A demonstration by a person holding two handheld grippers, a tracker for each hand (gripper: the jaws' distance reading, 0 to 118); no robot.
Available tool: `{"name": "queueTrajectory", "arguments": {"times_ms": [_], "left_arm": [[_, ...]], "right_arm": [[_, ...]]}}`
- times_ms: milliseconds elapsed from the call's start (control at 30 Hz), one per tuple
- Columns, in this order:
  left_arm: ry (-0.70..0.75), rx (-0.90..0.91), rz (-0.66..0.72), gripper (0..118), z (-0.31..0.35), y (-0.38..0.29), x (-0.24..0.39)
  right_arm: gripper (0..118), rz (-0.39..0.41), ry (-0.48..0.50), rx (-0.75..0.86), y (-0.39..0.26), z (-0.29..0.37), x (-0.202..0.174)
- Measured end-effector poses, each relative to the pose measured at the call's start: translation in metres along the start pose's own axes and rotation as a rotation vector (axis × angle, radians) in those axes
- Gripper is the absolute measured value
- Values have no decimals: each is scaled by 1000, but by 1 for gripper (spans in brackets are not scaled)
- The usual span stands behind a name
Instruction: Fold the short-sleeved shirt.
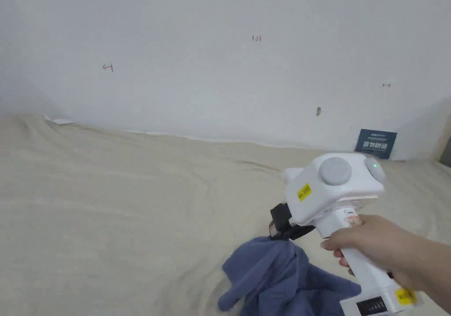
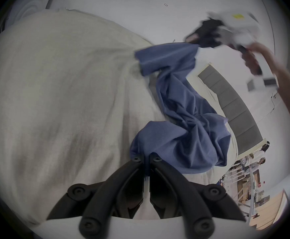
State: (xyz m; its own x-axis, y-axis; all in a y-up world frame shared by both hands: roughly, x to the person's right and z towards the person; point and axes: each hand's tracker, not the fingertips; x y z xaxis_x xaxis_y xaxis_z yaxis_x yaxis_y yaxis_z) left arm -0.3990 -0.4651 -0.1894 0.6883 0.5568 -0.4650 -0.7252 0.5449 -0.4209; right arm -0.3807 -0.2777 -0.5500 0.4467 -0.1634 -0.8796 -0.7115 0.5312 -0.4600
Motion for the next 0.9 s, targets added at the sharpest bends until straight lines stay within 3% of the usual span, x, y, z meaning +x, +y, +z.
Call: {"name": "queueTrajectory", "arguments": {"times_ms": [67, 200, 300, 433, 633, 900], "left_arm": [[53, 63, -71, 3, 25, 10, 13], [41, 213, -129, 3, 95, 66, 30], [113, 346, -224, 3, 140, 125, 51], [126, 414, -333, 3, 185, 197, 88], [207, 494, -331, 3, 226, 296, 144], [285, 591, -247, 3, 232, 409, 183]], "right_arm": [[3, -34, 14, 39, -26, 45, 21], [3, -41, -97, 151, -66, 136, 54], [3, -86, -38, 211, -80, 193, 71], [3, -153, -11, 370, -85, 253, 65], [3, -167, -59, 518, -47, 307, 48], [3, -297, -140, 706, 51, 338, 37]]}}
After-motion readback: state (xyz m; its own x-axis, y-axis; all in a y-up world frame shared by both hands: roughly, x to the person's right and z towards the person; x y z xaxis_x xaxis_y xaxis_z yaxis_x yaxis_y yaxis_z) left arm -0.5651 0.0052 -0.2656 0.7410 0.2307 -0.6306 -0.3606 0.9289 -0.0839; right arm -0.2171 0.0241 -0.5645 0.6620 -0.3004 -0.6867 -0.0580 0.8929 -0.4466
